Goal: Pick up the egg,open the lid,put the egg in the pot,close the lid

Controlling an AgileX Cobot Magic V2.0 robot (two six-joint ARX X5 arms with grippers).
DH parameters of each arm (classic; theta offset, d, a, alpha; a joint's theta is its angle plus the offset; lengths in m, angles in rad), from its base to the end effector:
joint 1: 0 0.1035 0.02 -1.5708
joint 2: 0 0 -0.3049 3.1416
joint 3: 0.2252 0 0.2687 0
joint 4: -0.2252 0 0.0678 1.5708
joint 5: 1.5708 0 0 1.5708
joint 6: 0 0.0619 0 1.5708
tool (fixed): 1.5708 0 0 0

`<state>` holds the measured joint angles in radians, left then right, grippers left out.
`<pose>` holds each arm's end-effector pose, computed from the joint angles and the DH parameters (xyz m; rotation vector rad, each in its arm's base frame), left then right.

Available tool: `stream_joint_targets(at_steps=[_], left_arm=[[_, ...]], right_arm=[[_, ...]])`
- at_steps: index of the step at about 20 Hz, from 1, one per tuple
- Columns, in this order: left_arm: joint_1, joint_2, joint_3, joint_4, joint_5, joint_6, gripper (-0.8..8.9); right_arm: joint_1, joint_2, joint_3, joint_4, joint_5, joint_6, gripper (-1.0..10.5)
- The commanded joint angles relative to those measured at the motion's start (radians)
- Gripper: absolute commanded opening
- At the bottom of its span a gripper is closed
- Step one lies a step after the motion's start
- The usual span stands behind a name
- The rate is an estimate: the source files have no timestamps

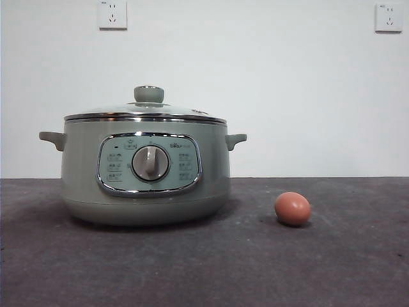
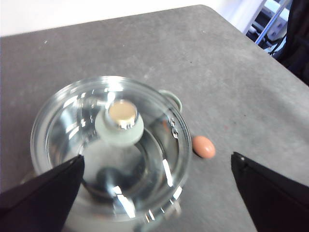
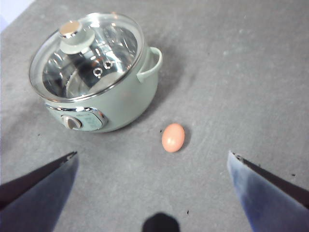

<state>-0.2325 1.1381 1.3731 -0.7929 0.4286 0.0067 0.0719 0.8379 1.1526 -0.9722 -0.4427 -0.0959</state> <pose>0.2258 -0.0799 0.4339 -0.0493 0.5631 -0.6455 0.1422 0.0368 0.3926 0.0321 0.6283 0.5262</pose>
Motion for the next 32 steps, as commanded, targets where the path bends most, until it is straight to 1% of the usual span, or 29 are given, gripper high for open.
stream_joint_targets(at_steps=[1,6,8,12,15,19,25,26,28,32], left_arm=[[-0.058,0.104,0.052,0.014,-0.059,0.049,5.34],[-0.155,0.332,0.169,0.029,-0.220,0.119,5.34],[-0.171,0.404,0.200,0.034,-0.253,0.136,5.34],[-0.175,0.495,0.205,0.090,-0.254,0.136,5.34],[-0.175,0.539,0.205,0.103,-0.256,0.135,5.34],[-0.175,0.568,0.205,0.121,-0.274,0.132,5.33],[-0.175,0.607,0.205,0.128,-0.273,0.117,5.28],[-0.175,0.610,0.205,0.127,-0.273,0.112,4.91],[-0.175,0.611,0.205,0.120,-0.272,0.105,3.53],[-0.175,0.611,0.205,0.098,-0.272,0.105,1.96]], right_arm=[[0.001,0.005,0.004,-0.002,-0.003,0.013,5.7],[0.001,0.022,0.004,-0.003,-0.003,0.014,5.7],[0.001,0.024,0.004,-0.006,-0.003,0.013,5.7],[0.001,0.029,0.004,-0.010,-0.003,0.013,5.7],[0.001,0.034,0.004,-0.010,-0.003,0.013,5.7],[0.001,0.037,0.004,-0.011,-0.003,0.013,5.7],[0.001,0.037,0.004,-0.011,-0.003,0.014,5.7],[0.001,0.037,0.004,-0.011,-0.003,0.014,5.7],[0.001,0.037,0.004,-0.011,-0.003,0.013,5.7],[0.001,0.037,0.004,-0.011,-0.002,0.013,5.7]])
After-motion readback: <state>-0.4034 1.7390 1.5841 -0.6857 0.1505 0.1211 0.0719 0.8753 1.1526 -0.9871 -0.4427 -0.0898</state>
